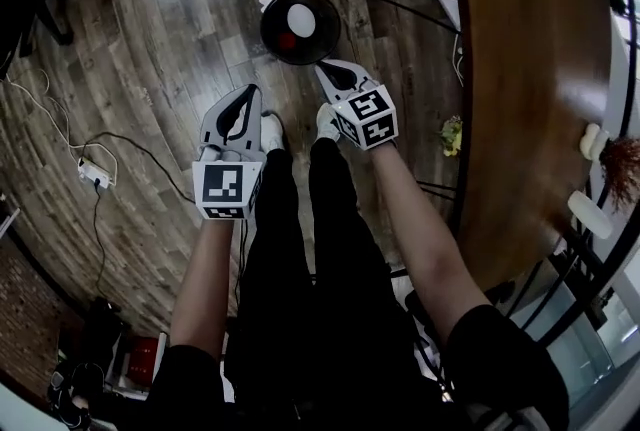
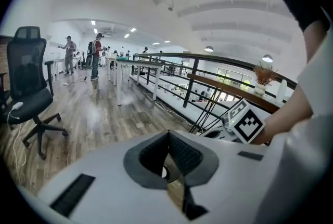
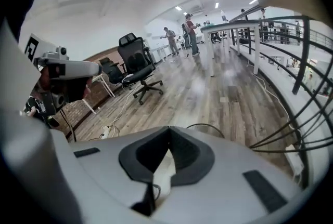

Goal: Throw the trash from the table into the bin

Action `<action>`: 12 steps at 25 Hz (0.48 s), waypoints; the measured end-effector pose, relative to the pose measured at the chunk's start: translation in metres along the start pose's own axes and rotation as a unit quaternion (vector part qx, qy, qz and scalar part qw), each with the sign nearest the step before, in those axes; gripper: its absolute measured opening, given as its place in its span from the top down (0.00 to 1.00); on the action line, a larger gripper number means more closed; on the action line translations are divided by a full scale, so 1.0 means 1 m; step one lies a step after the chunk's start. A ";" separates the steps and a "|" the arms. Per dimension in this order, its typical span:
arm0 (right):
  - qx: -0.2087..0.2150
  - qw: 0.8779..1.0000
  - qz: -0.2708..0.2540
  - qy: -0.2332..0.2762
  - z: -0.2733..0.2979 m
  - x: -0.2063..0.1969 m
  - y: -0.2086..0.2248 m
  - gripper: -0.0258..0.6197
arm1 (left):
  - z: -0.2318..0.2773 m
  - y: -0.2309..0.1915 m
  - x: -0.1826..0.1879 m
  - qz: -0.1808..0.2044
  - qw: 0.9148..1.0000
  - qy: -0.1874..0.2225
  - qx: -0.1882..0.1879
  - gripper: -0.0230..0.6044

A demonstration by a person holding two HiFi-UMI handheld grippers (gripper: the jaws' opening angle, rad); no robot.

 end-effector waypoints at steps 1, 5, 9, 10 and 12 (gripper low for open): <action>0.000 1.000 -0.002 0.004 -0.014 0.009 -0.007 0.94 | -0.008 0.004 0.011 -0.001 1.000 0.005 0.002 0.95; -0.009 0.999 -0.010 0.031 -0.068 0.055 -0.027 0.94 | -0.037 0.017 0.055 0.001 1.000 0.021 0.002 0.95; -0.020 0.997 -0.014 0.078 -0.115 0.106 -0.049 0.94 | -0.065 0.030 0.093 0.009 0.999 0.033 -0.009 0.95; -0.021 0.996 -0.018 0.088 -0.125 0.117 -0.054 0.94 | -0.070 0.032 0.101 0.012 0.999 0.037 -0.010 0.95; -0.022 0.994 -0.023 0.107 -0.143 0.139 -0.066 0.94 | -0.079 0.035 0.120 0.020 0.999 0.047 -0.012 0.95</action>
Point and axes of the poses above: the fingertips, and each gripper's own axes: z forward along the fingers, y to its right, x out of its top, the point moved 7 cm from there along -z, backward along the fingers, and after that the axes turned 9 degrees about y, right-handed, at the moved point
